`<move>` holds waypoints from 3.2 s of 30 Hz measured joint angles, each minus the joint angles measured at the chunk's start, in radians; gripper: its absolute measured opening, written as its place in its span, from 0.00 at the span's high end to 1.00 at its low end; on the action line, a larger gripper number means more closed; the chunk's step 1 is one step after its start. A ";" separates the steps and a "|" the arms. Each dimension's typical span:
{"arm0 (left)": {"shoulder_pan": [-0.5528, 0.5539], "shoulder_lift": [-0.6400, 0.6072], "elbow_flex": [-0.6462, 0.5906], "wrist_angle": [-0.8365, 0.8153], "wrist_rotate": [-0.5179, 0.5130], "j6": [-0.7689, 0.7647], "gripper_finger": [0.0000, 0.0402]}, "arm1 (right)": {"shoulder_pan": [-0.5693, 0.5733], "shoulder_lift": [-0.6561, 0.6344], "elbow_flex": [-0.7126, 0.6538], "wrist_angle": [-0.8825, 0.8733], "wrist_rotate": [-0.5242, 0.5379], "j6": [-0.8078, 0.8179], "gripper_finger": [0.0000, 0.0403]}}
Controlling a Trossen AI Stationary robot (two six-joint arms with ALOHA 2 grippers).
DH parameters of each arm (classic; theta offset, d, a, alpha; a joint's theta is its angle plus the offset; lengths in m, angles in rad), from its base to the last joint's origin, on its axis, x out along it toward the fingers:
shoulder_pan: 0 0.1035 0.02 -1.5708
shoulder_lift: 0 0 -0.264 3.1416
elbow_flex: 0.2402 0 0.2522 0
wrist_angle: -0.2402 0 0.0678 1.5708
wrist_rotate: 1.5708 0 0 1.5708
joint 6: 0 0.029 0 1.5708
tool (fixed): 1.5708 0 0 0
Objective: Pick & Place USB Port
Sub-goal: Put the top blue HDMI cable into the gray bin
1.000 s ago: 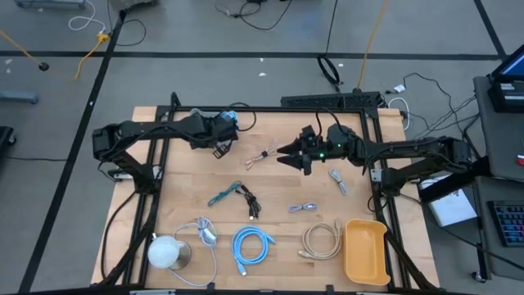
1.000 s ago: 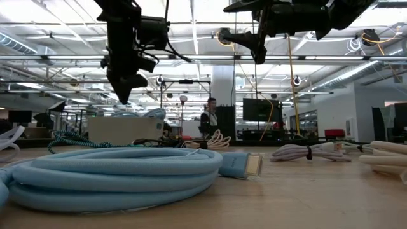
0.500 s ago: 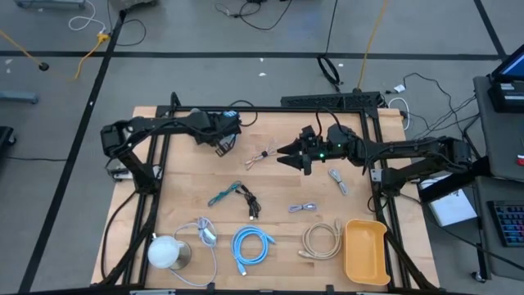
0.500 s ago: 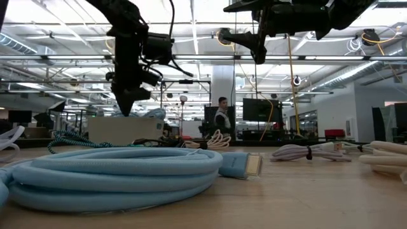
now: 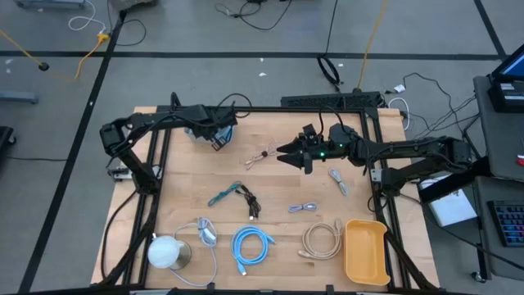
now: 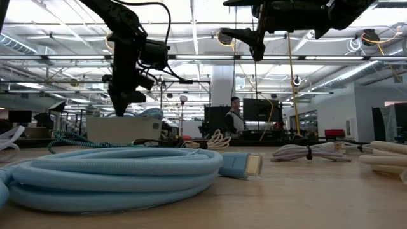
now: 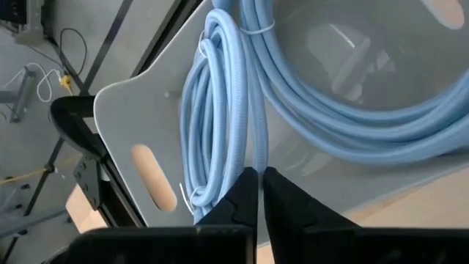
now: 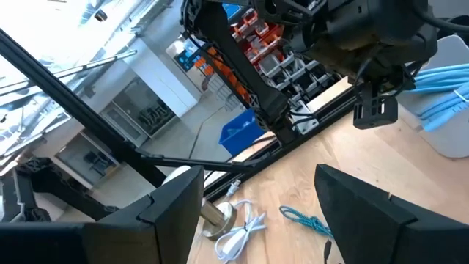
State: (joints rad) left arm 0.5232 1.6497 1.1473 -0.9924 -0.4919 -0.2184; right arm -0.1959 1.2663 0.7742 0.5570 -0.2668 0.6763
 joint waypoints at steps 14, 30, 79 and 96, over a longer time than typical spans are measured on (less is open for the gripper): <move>0.013 -0.101 0.001 0.077 0.052 -0.134 1.00 | 0.001 0.000 0.000 -0.001 0.002 0.001 0.37; 0.023 -0.147 0.008 0.146 0.147 -0.242 1.00 | 0.001 0.000 0.000 -0.001 0.006 0.001 0.37; -0.030 -0.050 0.008 0.016 0.044 0.015 0.44 | -0.014 0.000 0.000 -0.038 0.005 0.124 0.37; 0.027 0.068 0.010 0.064 -0.007 0.058 0.45 | -0.014 -0.001 0.000 0.006 0.007 0.131 0.37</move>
State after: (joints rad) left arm 0.5498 1.7179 1.1576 -0.9283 -0.4986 -0.1608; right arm -0.2104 1.2655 0.7746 0.5629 -0.2596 0.8068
